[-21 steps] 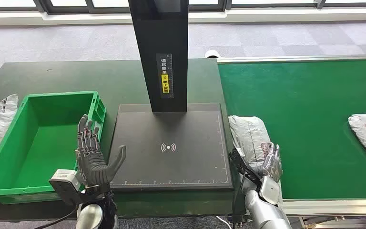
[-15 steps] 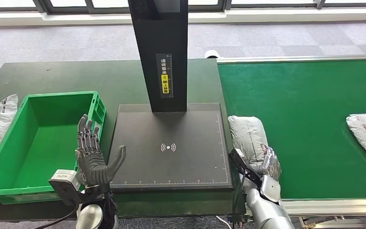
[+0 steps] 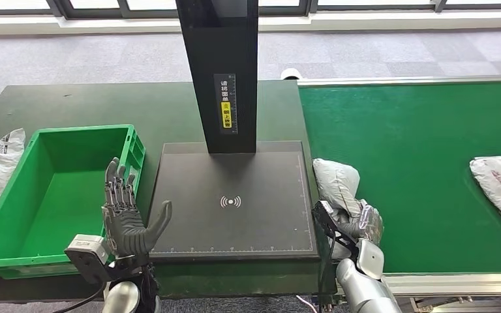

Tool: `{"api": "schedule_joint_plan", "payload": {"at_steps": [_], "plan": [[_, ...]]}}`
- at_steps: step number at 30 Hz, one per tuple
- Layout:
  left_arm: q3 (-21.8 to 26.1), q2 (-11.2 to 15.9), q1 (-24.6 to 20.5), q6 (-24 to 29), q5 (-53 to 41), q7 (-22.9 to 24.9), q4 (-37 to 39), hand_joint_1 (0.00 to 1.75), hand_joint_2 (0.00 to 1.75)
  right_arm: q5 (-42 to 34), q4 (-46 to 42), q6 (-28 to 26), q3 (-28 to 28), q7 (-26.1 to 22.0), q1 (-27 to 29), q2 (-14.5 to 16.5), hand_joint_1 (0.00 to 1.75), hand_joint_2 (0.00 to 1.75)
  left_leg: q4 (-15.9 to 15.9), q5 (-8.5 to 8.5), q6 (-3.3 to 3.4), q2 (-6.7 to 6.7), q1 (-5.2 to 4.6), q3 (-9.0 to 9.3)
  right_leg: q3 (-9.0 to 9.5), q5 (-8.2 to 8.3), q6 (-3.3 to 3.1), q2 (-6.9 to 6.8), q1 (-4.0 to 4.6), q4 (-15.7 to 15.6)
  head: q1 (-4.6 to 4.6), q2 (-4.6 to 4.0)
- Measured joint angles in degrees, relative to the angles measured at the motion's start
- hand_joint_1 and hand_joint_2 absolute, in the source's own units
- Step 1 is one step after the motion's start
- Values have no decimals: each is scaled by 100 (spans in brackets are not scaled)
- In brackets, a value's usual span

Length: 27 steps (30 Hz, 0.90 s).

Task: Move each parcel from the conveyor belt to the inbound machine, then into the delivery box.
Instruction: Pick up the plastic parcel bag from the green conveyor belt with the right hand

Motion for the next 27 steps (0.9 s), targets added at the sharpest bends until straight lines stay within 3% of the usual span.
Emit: {"api": "schedule_joint_plan", "payload": {"at_steps": [4, 9, 12, 18, 27], "plan": [[0, -1, 9, -1, -5, 0, -26, 0, 175, -265, -143, -283, 1, -384, 86, 24, 175, 175, 0, 0, 1, -11, -1, -7, -1, -3, 2, -10, -2, 0, 1, 0], [0, -5, 25, -1, -16, 0, -55, 0, 175, -1177, -1367, -695, 4, -2136, 667, 359, 175, 175, 0, 4, 4, -38, -3, -40, -24, -4, 4, -35, -3, 1, 1, 0], [0, -5, 24, -2, -20, 0, -56, 0, 175, -1407, -2252, -749, 3, -2820, 932, 623, 175, 175, 0, 4, 2, -26, -2, -49, -40, -4, 4, -22, -2, 1, 1, 0], [0, -5, 22, -2, -22, 1, -55, 0, 175, -1683, -3228, -780, 2, -3152, 1076, 863, 175, 175, 0, 3, 2, -9, -2, -48, -45, -3, 4, -9, -2, 1, 1, 0], [0, -7, 10, -1, -19, 0, 7, 0, 175, -2693, -4653, -780, 62, -3817, 1422, 986, 175, 175, 1, 3, 3, -9, -3, -47, -45, -1, 6, -9, -3, 1, 1, 0]]}}
